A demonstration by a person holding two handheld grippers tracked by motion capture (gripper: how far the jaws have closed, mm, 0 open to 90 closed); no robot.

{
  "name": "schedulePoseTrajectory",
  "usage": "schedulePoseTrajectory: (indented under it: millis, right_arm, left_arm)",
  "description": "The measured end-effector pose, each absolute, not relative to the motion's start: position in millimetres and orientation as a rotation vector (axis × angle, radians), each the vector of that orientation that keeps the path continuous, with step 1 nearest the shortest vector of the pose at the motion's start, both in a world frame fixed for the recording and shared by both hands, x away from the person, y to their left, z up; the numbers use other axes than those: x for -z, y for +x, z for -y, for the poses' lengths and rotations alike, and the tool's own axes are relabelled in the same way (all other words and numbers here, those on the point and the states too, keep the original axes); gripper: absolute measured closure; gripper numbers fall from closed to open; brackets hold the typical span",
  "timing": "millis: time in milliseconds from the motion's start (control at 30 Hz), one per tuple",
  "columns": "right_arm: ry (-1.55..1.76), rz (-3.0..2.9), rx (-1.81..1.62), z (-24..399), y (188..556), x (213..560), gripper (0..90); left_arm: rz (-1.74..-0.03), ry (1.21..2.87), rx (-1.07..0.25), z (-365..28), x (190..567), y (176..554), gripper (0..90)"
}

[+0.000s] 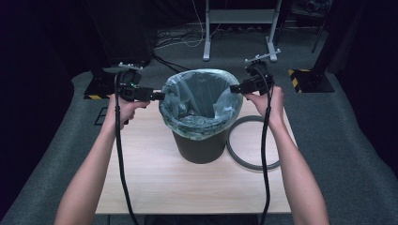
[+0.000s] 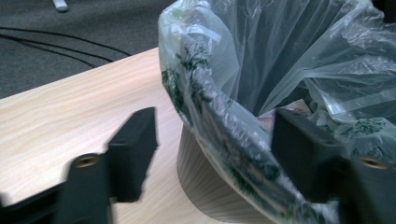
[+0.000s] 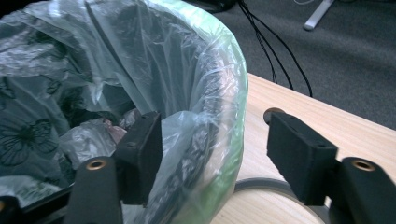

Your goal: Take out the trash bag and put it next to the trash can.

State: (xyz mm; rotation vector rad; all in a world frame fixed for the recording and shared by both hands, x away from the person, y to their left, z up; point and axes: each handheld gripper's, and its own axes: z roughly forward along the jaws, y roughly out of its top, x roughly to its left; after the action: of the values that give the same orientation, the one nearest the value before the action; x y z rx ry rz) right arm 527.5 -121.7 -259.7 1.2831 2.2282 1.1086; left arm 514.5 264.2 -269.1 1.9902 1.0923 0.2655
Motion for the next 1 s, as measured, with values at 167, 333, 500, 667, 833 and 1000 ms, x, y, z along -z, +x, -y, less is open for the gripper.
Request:
schedulePoseTrajectory:
  millis: [167, 333, 500, 667, 833, 1000]
  right_arm:
    - [1.306, -2.243, -1.082, 119, 536, 266, 48.3]
    - [1.28, -2.229, -1.102, 116, 532, 264, 60.5]
    - [1.225, -2.196, -1.073, 109, 527, 258, 70.9]
    - [1.207, -2.169, -1.069, 103, 525, 257, 79.9]
    - [1.168, -2.149, -1.083, 98, 519, 252, 87.2]
    - [1.107, -2.148, -1.088, 90, 510, 245, 89.1]
  left_arm:
    - [-1.096, 2.026, -0.271, -254, 271, 517, 55.3]
    - [-1.101, 2.043, -0.373, -246, 265, 513, 62.7]
    - [-1.098, 2.053, -0.456, -240, 261, 510, 71.7]
    - [-1.099, 2.068, -0.538, -234, 258, 508, 76.5]
    - [-1.08, 2.067, -0.567, -232, 254, 507, 82.4]
    - [-1.078, 2.08, -0.568, -230, 253, 508, 88.1]
